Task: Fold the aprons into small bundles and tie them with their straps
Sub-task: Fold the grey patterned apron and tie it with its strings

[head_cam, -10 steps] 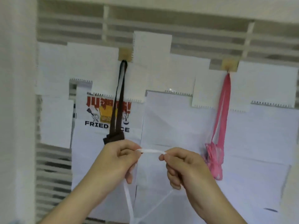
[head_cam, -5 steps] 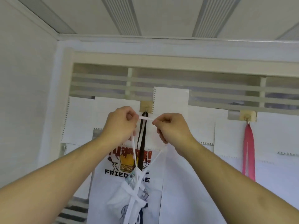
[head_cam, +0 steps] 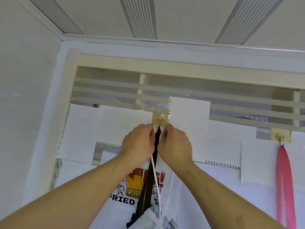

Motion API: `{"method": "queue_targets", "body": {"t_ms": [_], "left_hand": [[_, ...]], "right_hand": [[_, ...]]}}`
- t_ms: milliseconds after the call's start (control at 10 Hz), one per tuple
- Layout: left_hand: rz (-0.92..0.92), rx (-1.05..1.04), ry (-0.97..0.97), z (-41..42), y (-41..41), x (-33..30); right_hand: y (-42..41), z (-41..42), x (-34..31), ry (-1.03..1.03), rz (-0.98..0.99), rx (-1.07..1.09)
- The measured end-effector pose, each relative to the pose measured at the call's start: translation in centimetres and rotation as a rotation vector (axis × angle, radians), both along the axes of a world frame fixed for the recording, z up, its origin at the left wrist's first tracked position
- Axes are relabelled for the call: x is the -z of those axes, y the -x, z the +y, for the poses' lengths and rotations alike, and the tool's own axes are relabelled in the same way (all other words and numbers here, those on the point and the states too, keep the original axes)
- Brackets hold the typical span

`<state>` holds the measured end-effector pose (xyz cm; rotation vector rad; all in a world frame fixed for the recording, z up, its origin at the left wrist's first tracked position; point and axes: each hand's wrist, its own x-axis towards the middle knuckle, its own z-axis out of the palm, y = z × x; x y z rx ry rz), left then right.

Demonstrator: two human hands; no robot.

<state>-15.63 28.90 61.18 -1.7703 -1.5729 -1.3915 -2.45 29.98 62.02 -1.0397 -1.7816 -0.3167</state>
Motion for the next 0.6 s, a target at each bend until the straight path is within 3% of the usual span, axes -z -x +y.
{"method": "queue_targets", "body": {"t_ms": [100,200,500,600], "left_hand": [[-0.1,0.094,-0.024,0.6,-0.6,0.8],[-0.173,0.142,-0.015,1.1,-0.4,1.0],[-0.296,0.17,0.058,1.1,-0.9,1.5],[-0.297,0.161,-0.033,-0.5,-1.4,3.2]], "right_hand": [[0.4,0.7,0.6,0.013,0.123,-0.016],[1.0,0.5,0.6,0.019,0.11,-0.007],[0.9,-0.4,0.1,0.085,-0.065,0.071],[-0.9,-1.5,1.3,0.086,-0.095,0.088]]}}
